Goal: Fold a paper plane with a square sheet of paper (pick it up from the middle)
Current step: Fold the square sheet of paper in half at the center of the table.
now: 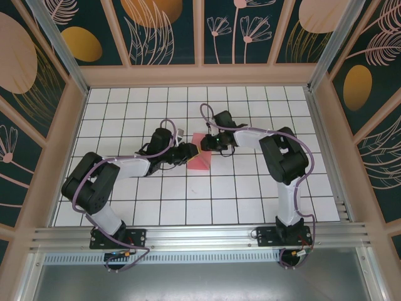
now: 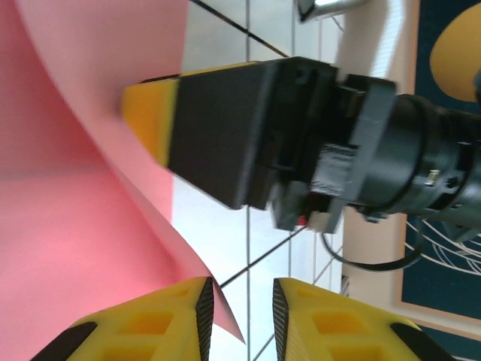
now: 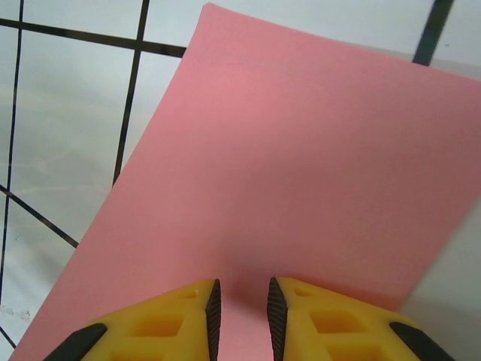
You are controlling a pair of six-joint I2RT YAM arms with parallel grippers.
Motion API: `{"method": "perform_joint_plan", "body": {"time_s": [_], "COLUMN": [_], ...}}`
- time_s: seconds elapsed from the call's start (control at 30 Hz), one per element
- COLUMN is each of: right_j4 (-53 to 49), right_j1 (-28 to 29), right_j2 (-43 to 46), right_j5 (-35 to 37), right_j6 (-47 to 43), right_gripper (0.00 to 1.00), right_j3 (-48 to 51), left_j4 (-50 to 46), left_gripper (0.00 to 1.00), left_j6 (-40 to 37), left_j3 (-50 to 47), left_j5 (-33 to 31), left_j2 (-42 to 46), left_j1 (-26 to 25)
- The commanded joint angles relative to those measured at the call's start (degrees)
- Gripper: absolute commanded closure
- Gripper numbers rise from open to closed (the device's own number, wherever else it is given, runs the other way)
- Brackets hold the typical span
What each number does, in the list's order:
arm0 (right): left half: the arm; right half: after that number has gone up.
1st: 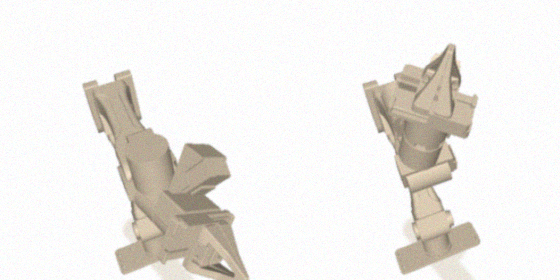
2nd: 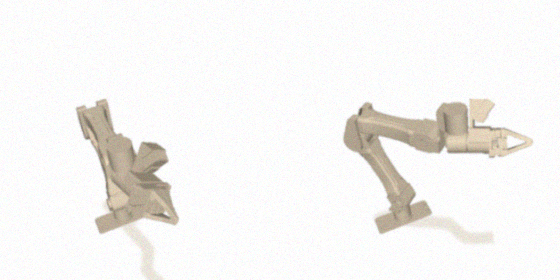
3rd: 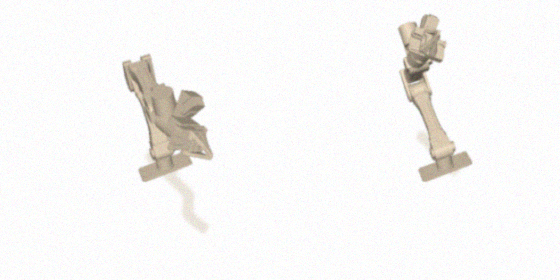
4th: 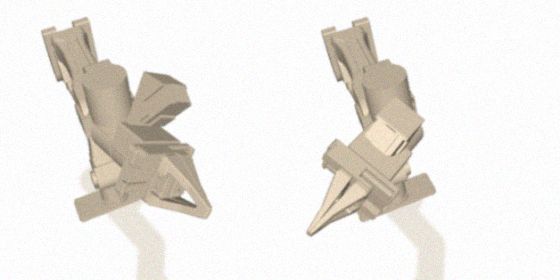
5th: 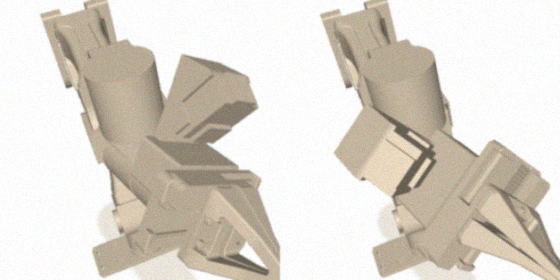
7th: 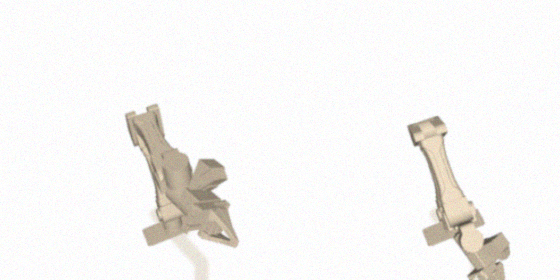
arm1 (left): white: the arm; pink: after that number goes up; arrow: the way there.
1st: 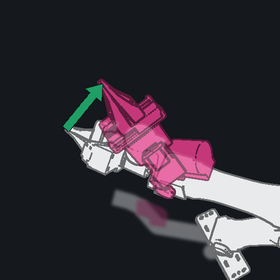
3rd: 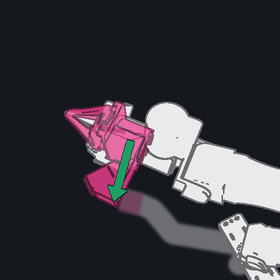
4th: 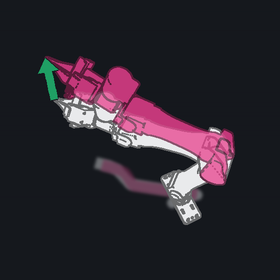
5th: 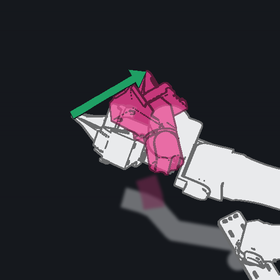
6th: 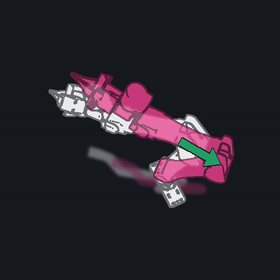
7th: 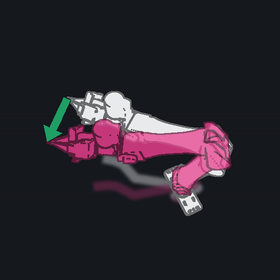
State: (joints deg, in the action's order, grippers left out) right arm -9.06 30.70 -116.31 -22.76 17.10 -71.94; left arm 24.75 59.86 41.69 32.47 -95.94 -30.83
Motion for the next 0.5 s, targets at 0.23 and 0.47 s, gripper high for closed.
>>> {"method": "perform_joint_plan", "body": {"time_s": [0.23,0.47], "right_j4": [0.6,1.9], "right_j1": [-1.2,-1.1], "right_j2": [3.2,8.8], "right_j5": [-4.1,-4.9], "right_j6": [1.8,3.2], "right_gripper": [0.72,0.73], "right_j3": [0.4,3.3], "left_j4": [-4.8,-8.1], "left_gripper": [0.73,0.79], "left_j6": [-2.3,-3.6], "left_j3": [-0.9,-0.1], "left_j5": [-3.5,-6.5], "left_j2": [-4.4,-6.0], "left_j1": [-0.2,-0.2]}}
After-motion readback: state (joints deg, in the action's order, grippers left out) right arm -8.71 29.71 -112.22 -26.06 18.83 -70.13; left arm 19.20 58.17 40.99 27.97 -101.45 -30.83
